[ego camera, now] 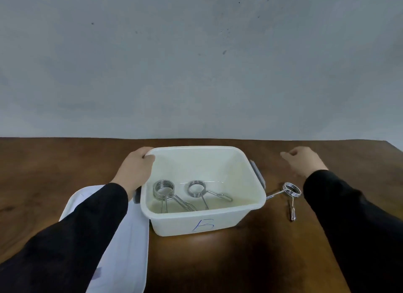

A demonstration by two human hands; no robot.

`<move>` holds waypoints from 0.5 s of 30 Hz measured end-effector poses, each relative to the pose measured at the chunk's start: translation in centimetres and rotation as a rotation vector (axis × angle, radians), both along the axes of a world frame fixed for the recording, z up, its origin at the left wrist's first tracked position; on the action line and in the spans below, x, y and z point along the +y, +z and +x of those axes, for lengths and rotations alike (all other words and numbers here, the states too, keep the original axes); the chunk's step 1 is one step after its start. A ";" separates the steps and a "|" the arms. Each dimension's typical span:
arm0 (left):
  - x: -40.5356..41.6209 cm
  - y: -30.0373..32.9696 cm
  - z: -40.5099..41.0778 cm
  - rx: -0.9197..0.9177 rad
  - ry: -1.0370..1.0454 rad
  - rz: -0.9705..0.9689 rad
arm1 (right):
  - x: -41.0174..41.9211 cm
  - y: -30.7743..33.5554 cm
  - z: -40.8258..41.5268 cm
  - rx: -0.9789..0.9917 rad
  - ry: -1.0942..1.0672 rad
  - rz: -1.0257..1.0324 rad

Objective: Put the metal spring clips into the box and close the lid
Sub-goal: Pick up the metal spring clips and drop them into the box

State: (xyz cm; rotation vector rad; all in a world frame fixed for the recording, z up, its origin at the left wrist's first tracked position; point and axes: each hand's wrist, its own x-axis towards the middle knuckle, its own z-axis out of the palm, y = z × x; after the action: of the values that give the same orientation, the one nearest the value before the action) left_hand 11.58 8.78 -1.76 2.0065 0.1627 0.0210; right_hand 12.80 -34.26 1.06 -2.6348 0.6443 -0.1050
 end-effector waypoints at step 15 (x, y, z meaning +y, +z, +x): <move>-0.4 0.3 -0.1 0.030 0.018 0.011 | -2.2 -9.4 -0.2 0.367 -0.271 0.032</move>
State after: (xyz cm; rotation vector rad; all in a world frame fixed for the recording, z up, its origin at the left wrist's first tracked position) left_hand 11.47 8.38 -1.49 2.0168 0.2002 0.0039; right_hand 12.59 -36.48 -8.30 -2.5405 1.1127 0.3141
